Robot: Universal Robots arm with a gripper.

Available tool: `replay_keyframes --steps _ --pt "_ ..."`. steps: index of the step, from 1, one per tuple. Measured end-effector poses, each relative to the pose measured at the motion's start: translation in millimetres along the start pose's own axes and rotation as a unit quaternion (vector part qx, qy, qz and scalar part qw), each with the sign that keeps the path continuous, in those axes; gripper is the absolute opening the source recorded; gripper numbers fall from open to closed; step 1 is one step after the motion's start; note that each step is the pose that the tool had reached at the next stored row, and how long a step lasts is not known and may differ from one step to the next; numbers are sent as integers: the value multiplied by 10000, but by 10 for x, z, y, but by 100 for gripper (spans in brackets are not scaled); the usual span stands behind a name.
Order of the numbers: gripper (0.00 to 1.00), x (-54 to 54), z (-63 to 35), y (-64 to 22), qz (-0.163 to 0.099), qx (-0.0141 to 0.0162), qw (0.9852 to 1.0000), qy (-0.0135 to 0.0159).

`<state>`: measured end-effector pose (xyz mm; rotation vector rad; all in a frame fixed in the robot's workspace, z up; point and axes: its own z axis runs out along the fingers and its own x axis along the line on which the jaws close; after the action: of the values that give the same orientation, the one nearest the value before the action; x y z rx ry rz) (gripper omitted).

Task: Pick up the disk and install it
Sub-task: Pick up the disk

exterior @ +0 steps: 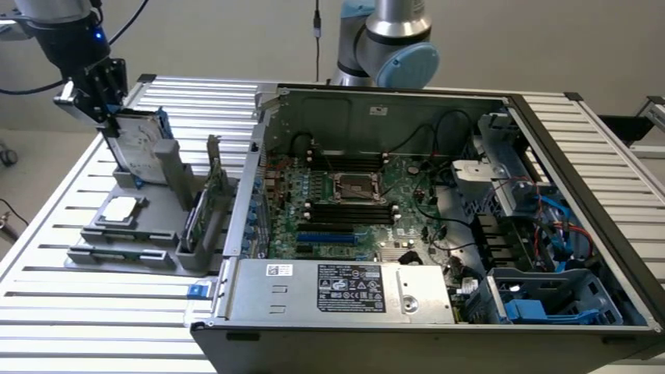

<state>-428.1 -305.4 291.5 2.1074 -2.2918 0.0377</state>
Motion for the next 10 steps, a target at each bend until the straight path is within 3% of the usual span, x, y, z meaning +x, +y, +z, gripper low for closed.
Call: replay_keyframes --steps 10 --pt "33 7 -173 0 0 -1 10000 0"
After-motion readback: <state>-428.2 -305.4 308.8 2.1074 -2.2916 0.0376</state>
